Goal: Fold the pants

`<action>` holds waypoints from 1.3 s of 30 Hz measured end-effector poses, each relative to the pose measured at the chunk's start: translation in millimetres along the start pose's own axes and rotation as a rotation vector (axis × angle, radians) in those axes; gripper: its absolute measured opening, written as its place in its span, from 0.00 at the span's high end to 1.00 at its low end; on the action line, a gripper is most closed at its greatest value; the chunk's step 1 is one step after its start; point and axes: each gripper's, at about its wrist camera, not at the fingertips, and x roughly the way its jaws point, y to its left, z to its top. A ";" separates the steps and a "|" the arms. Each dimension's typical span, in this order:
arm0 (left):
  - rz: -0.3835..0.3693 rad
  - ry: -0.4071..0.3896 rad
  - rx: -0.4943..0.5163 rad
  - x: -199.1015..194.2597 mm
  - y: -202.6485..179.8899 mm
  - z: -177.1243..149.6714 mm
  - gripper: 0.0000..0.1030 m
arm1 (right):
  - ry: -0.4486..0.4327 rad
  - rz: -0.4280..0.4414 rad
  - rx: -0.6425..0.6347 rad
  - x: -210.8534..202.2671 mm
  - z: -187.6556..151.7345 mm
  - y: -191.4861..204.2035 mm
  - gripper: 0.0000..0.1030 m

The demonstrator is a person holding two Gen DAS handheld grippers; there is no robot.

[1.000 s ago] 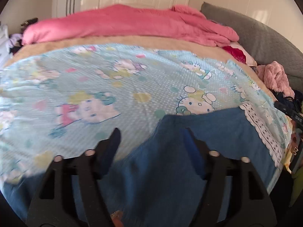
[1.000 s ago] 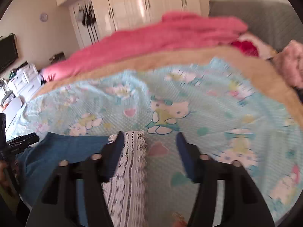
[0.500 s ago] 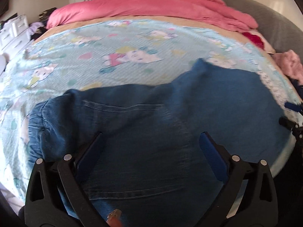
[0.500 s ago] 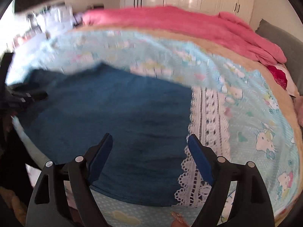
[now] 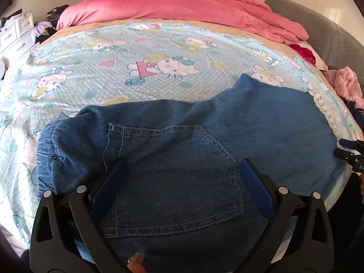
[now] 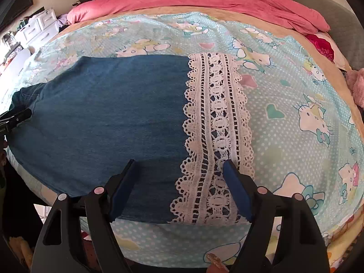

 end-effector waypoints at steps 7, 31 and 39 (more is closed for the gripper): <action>-0.027 -0.046 0.090 -30.4 -27.9 -5.4 0.09 | -0.113 0.050 0.000 -38.0 -12.0 15.7 0.17; -0.059 0.090 0.239 -17.1 -65.6 -44.1 0.09 | -0.020 0.047 -0.016 -13.4 -27.4 53.8 0.15; -0.078 0.044 0.223 -37.2 -69.3 -36.3 0.09 | -0.079 0.064 0.012 -35.8 -24.9 49.4 0.15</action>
